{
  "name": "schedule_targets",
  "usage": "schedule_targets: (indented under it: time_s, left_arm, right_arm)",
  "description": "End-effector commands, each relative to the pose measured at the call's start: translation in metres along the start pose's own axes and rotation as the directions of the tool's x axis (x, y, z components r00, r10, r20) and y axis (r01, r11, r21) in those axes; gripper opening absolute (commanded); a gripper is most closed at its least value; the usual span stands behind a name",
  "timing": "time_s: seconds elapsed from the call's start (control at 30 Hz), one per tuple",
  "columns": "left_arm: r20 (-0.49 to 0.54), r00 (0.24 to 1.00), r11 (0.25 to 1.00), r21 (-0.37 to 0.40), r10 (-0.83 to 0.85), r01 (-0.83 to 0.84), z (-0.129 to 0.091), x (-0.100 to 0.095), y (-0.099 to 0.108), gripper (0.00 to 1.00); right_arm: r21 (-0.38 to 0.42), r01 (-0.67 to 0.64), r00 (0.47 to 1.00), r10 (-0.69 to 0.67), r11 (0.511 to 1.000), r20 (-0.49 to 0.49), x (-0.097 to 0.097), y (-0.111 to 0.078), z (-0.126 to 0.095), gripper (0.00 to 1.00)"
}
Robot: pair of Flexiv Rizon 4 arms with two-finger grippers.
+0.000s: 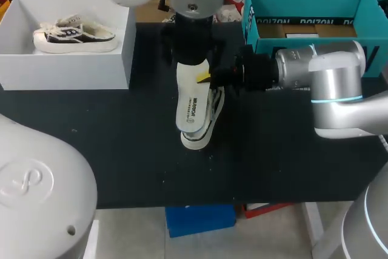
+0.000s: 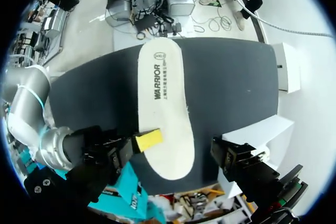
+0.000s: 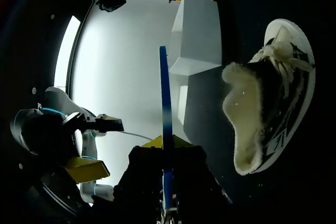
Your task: Take the shoe out of the shoebox, open the shoe tongue, remove and reinsert the insole, then place the shoe into the shoebox
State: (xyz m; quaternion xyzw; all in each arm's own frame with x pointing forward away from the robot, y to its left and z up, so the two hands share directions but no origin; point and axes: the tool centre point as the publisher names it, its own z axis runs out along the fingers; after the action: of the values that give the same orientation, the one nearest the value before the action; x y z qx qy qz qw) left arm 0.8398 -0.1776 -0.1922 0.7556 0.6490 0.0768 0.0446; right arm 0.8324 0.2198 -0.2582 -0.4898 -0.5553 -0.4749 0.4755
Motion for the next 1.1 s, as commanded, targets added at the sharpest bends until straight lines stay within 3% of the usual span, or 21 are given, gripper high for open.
schedule_targets:
  time_s: [0.03,0.4,0.63,0.9,1.1]
  left_arm:
    - [0.020,1.000,1.000,0.018,-0.002,0.001,0.009,0.002,0.021,1.00]
    - [0.050,0.998,0.999,0.008,-0.033,0.032,0.023,0.010,0.074,1.00]
    - [0.060,0.997,0.998,0.021,-0.058,0.057,0.032,0.015,0.095,1.00]
    - [0.071,0.995,0.998,0.022,-0.066,0.065,0.030,0.011,0.092,1.00]
    - [0.076,0.995,0.998,0.020,-0.062,0.061,0.017,0.008,0.068,1.00]
  right_arm:
    - [-0.001,-0.001,1.000,0.001,1.000,0.004,0.000,-0.001,0.000,0.00]
    - [-0.001,-0.001,1.000,0.001,1.000,0.004,0.000,-0.001,0.000,0.00]
    - [-0.001,-0.001,1.000,0.001,1.000,0.004,0.000,-0.001,0.000,0.00]
    - [-0.001,-0.001,1.000,0.001,1.000,0.004,0.000,-0.001,0.000,0.00]
    - [-0.001,-0.001,1.000,0.001,1.000,0.004,0.000,-0.001,0.000,0.00]
